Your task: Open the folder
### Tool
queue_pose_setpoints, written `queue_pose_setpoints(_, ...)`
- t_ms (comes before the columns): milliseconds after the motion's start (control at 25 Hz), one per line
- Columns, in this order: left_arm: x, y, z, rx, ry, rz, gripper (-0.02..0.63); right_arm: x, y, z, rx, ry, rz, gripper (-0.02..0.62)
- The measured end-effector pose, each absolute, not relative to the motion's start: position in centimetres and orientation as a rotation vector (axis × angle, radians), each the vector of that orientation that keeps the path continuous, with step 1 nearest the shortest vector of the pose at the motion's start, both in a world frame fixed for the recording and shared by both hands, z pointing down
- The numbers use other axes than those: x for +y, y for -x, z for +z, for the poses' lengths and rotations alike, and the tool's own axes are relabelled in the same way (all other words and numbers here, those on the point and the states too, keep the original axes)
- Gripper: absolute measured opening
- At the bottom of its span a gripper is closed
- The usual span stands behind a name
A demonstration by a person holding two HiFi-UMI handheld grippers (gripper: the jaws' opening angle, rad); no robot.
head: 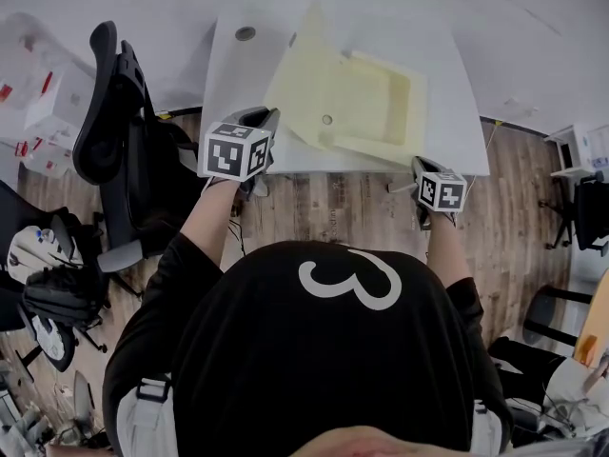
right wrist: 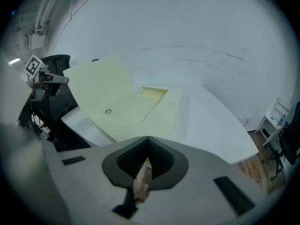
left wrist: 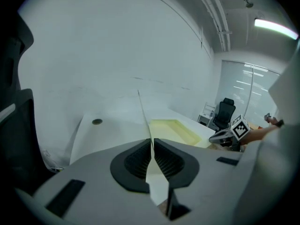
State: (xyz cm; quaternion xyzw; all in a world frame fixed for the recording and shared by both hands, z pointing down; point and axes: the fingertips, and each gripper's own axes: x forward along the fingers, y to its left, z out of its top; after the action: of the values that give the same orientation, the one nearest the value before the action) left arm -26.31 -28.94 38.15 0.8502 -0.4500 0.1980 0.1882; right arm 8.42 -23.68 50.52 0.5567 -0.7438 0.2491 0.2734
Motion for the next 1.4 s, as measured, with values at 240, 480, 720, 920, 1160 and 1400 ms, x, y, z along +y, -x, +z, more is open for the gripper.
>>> queue_pose_setpoints(240, -28.9, 29.2, 40.4, -1.301, -2.3, 0.521, 0.031, -23.9, -8.4, 50.6, -1.981, -1.515, 0.658, 0.023)
queue_pose_setpoints(480, -28.6, 31.8, 43.2, -1.332, -2.196, 0.492, 0.031, -23.8, -8.7, 50.6, -1.967, -1.532, 0.649, 0.023)
queue_pose_setpoints(720, -28.1, 33.2, 45.4, -1.376, -2.123, 0.485, 0.037, -23.7, -9.1, 50.5, -1.953, -1.54, 0.608, 0.023)
queue_pose_setpoints(920, -27.7, 34.2, 47.4, -1.411, -2.088, 0.525, 0.055, -23.6, -9.2, 50.5, -1.967, -1.554, 0.591, 0.023)
queue_pose_setpoints(1160, -27.7, 35.1, 49.1, -1.422, -2.043, 0.538, 0.075, -23.8, -9.3, 50.3, -1.984, -1.585, 0.588, 0.023)
queue_pose_setpoints(1400, -28.0, 35.5, 50.3, -1.437, -1.998, 0.553, 0.092, -23.8, -9.4, 50.5, -1.986, -1.593, 0.583, 0.023)
